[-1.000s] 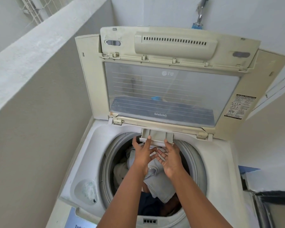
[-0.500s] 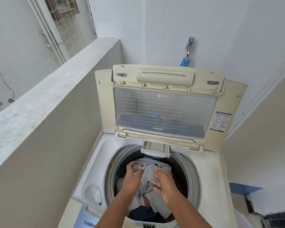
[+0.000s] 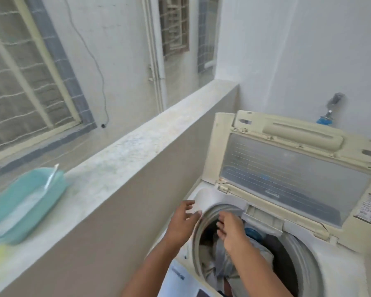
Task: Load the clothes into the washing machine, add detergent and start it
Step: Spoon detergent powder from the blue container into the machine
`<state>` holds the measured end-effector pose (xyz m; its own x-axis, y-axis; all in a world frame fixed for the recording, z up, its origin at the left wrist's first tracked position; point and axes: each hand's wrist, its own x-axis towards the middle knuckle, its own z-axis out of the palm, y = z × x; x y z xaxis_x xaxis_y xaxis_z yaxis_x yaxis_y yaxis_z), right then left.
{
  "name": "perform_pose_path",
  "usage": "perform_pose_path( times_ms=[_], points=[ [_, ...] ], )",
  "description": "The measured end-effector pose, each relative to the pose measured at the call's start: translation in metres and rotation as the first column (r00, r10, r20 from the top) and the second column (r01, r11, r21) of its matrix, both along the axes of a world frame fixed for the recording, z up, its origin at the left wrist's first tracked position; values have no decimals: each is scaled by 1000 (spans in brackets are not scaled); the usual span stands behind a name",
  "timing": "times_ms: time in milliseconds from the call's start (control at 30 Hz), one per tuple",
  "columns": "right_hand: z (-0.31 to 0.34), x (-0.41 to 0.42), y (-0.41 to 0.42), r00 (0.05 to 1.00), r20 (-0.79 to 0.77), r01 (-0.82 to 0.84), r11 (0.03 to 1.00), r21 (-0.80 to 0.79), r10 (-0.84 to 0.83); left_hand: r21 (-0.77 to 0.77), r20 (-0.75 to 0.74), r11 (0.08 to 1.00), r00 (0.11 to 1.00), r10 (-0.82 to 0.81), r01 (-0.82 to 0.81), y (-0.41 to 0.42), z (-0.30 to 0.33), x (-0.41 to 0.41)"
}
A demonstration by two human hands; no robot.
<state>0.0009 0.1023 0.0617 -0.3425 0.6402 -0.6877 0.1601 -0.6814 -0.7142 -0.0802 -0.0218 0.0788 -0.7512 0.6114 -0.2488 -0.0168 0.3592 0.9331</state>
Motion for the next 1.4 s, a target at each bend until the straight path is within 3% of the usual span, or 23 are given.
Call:
perform_pose_path(
  times_ms=[233,367,533,733,867,1067,1133,1233,1400],
  points=[
    [76,-68,-56,973,-197,-73,971,227,119,105,-206,993,976,70,-49,-66,65,-30],
    [121,-98,-96,928,-265,-143,906,399,263,136,-401,990,916,10,49,-107,106,-35],
    [160,-126,-150,829,-218,-314,751,581,515,171,-674,982,736,58,79,-164,153,-43],
    [174,-163,-199,711,1,-425,429,797,703,221,-758,974,619,206,-54,-246,181,-51],
    [181,-184,-224,701,196,-437,196,878,685,114,-787,952,559,261,-284,-290,168,-66],
    [179,-203,-242,694,421,-492,-42,869,584,38,-766,945,598,236,-325,-313,132,-76],
    [178,-205,-244,700,455,-500,-76,862,550,44,-751,921,595,287,-388,-313,123,-75],
    [177,-207,-245,701,450,-509,-54,859,553,44,-740,884,580,341,-465,-309,117,-73],
    [171,-215,-249,710,503,-540,-77,838,492,33,-770,875,546,331,-484,-306,115,-73]
  ],
)
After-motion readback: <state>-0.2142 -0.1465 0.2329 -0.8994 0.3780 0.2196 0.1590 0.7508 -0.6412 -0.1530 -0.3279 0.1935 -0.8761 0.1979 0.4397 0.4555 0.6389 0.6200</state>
